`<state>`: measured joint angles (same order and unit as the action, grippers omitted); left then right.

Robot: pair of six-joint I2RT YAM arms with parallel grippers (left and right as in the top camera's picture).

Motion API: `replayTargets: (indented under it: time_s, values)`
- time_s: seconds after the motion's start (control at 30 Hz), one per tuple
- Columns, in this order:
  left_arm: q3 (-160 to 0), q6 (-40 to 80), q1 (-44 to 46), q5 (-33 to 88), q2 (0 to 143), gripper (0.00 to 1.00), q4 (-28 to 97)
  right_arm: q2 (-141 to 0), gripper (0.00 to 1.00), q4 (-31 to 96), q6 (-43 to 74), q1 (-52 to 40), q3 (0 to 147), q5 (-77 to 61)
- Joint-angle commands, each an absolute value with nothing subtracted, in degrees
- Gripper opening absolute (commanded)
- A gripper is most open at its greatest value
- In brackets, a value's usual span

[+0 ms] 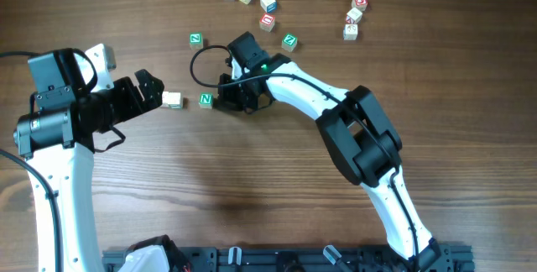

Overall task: Form a horizontal line
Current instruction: 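Lower the N block onto the table right of the pair, then push the N block left against the pair with the right gripper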

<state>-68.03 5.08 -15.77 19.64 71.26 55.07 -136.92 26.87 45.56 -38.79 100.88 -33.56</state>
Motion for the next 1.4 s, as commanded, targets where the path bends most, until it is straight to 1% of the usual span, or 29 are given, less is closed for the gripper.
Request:
replayTargets:
  time_s: [0.0, 1.37]
  values:
    - [-67.7, 4.78, -15.88, 20.32, 71.48, 1.0, 54.94, -135.74, 0.04, 25.52, 46.63, -38.85, 101.51, -33.43]
    - [-67.7, 4.78, -15.88, 20.32, 71.48, 1.0, 54.94, -135.74, 0.04, 19.07, 44.91, -40.62, 101.51, -33.54]
